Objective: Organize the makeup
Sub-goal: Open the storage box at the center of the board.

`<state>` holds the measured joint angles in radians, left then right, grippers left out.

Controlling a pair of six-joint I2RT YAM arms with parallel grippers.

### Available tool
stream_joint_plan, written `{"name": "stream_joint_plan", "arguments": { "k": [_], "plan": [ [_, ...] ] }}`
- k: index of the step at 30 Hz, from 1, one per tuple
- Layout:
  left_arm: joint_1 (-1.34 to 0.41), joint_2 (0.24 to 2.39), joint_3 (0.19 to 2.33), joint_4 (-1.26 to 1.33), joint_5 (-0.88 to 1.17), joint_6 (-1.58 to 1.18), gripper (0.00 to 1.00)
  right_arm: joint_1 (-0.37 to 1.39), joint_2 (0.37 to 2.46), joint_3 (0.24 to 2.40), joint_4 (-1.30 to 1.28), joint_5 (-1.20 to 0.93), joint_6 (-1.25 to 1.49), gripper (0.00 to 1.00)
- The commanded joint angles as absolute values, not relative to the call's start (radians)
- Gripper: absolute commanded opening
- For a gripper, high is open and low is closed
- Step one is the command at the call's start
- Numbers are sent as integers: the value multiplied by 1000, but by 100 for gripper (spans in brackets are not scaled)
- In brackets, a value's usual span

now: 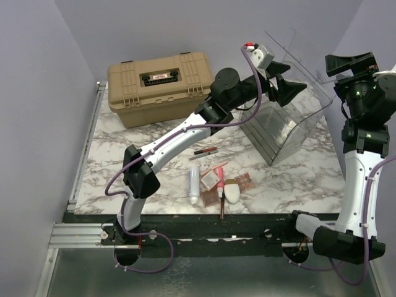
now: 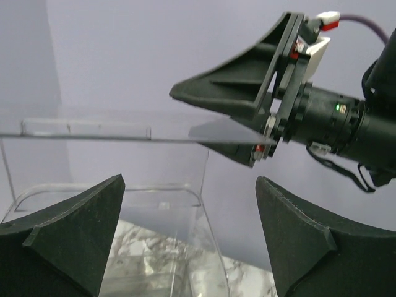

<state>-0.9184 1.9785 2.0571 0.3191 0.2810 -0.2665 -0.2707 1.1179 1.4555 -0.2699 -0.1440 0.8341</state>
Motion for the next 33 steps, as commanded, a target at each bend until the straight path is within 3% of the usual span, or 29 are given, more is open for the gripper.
{"name": "stream_joint_plan", "arguments": {
  "k": [1,22,33],
  "plan": [
    [-917,2091,2207,337,317,-357,89,-283,1096,1442,-243,-149,827,100],
    [-915,2319,2494,459,181,-545,90,-288,1030,1417,-319,-190,754,100],
    [-903,2352,2505,459,182,-579,90,-288,884,1359,-282,-212,631,98]
  ]
}}
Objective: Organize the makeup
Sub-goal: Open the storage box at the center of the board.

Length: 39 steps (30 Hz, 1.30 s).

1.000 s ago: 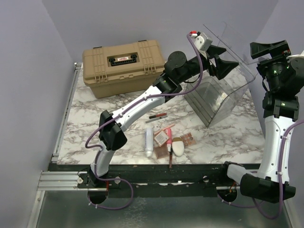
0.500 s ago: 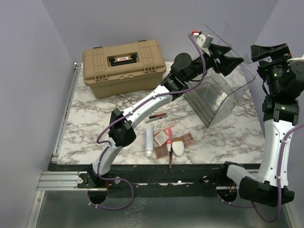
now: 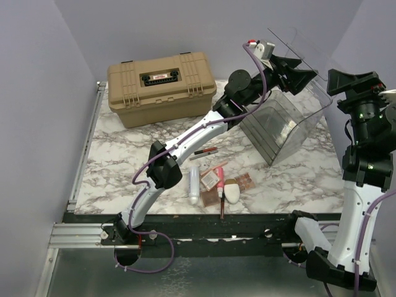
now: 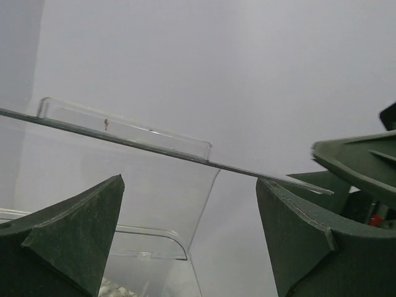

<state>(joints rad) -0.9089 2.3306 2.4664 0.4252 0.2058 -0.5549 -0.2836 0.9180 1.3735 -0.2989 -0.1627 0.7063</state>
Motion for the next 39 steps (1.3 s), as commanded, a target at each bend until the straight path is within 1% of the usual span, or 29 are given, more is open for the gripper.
{"name": "stream_joint_plan", "arguments": {
  "k": [1,5,7,8,9,11,12,14,17,21,22,24,25,30,36,37,38,39],
  "plan": [
    [-902,2353,2505,459,182,-577,90,-289,879,1360,-282,-244,610,96],
    [-900,2355,2503,459,192,-576,90,-289,837,1352,-357,-283,532,85],
    [-898,2355,2503,459,196,-577,90,-288,803,1326,-408,-232,510,73],
    [-898,2357,2503,459,198,-576,90,-289,784,1312,-433,-198,508,69],
    [-898,2358,2503,458,198,-575,90,-288,765,1297,-450,-158,506,67],
    [-897,2361,2504,457,198,-574,90,-288,724,1243,-447,-115,490,50],
    [-897,2362,2504,456,199,-574,90,-289,713,1222,-444,-103,485,46],
    [-897,2362,2504,452,202,-570,90,-289,714,1191,-435,-114,481,43],
    [-895,2363,2502,440,205,-568,90,-290,766,1175,-394,-177,493,42],
    [-891,2362,2500,428,218,-569,90,-288,903,1202,-340,-214,517,42],
    [-891,2363,2499,427,221,-569,90,-288,931,1208,-325,-216,526,43],
    [-888,2363,2496,424,223,-570,90,-288,981,1222,-300,-199,546,49],
    [-887,2362,2496,423,224,-571,90,-288,998,1226,-289,-183,561,50],
    [-886,2360,2488,420,230,-571,90,-289,1021,1195,-159,-128,618,51],
    [-884,2344,2447,419,242,-564,90,-296,1036,1196,-122,-78,708,52],
    [-884,2341,2435,417,244,-561,90,-298,1036,1193,-123,-60,736,52],
    [-884,2336,2420,417,244,-559,90,-301,1033,1189,-131,-32,770,56],
    [-885,2332,2413,417,245,-555,90,-304,1028,1182,-135,4,803,57]
  ]
}}
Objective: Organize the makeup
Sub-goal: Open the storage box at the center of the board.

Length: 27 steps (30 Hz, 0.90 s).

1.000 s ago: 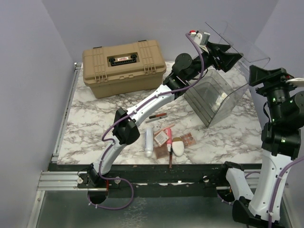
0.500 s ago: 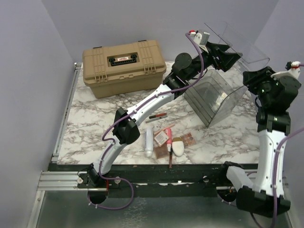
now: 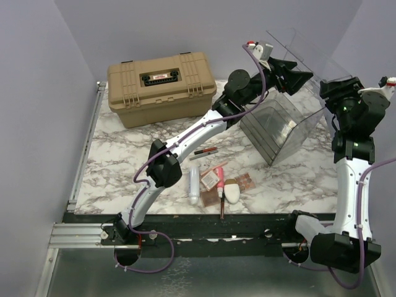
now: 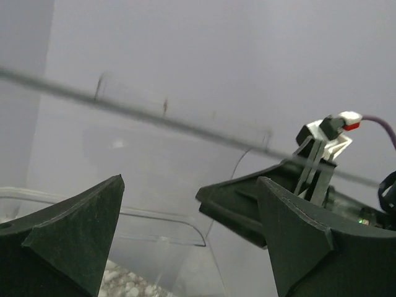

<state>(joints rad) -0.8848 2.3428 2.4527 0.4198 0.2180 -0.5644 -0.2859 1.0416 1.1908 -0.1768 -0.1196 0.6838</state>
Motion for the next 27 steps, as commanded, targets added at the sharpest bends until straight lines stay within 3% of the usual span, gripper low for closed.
{"name": "stream_joint_plan", "arguments": {
  "k": [1,9,27],
  "plan": [
    [-884,2326,2403,416,245,-552,90,-311,1023,1171,-127,28,833,57],
    [-883,2290,2326,391,274,-516,90,-347,1031,1173,-79,-66,940,58],
    [-890,2022,1794,391,278,-348,93,-357,1025,1201,-166,-68,864,67]
  ]
}}
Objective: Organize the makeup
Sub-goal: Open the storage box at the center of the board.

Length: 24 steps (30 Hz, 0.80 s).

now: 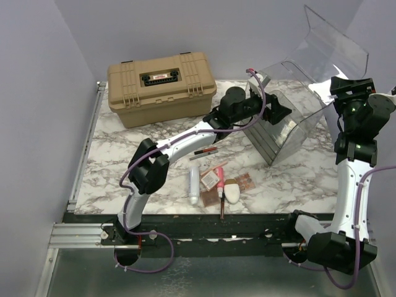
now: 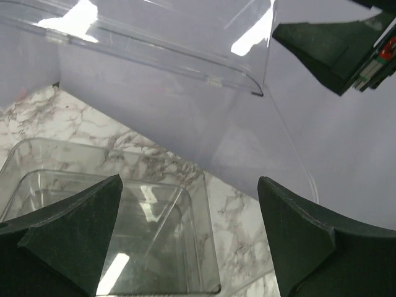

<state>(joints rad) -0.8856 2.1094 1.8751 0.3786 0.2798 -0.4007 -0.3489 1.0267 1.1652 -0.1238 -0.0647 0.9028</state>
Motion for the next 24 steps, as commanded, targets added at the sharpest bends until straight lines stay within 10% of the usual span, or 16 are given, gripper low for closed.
{"name": "stream_joint_plan", "arguments": {
  "k": [1,24],
  "plan": [
    [-890,2009,1767,391,278,-343,93,-357,1025,1205,-172,-68,862,67],
    [-853,1580,1173,326,9,-268,99,-361,920,1222,-412,-288,626,85]
  ]
}}
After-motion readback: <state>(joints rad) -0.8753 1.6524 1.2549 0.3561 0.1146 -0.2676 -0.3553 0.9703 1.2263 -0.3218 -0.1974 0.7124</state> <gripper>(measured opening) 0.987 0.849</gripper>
